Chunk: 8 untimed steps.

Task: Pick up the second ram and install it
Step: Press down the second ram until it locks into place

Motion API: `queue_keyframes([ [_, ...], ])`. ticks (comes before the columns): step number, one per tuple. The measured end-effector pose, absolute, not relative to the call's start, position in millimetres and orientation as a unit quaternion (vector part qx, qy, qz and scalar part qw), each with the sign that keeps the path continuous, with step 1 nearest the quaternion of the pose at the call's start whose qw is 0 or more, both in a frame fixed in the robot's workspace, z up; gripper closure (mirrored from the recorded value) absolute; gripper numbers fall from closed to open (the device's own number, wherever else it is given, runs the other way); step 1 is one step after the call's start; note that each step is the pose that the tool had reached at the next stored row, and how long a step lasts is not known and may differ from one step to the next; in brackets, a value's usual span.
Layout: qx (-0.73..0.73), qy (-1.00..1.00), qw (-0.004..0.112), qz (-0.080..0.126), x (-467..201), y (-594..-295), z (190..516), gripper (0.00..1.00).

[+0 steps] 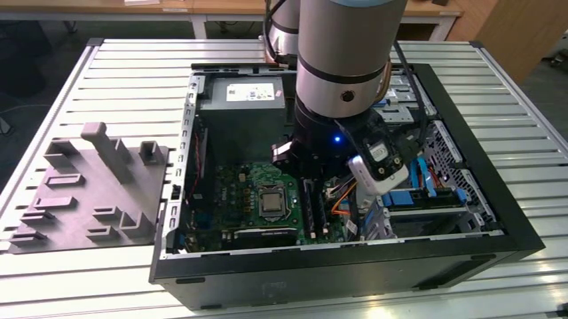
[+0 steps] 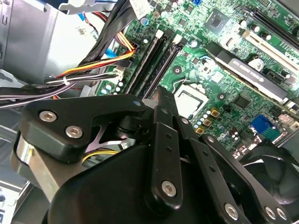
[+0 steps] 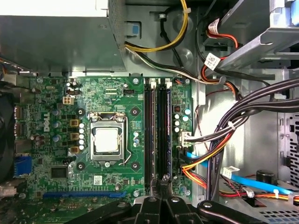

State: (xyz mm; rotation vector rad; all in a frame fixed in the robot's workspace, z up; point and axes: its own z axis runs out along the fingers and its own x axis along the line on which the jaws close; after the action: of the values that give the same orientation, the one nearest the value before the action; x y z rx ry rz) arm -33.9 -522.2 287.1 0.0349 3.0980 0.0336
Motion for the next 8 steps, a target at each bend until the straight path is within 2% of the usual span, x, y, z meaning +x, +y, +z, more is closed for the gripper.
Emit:
queue_keyframes([
  [8,0.014,1.0,0.022,0.01,-34.2,-522.3,283.9,0.9],
])
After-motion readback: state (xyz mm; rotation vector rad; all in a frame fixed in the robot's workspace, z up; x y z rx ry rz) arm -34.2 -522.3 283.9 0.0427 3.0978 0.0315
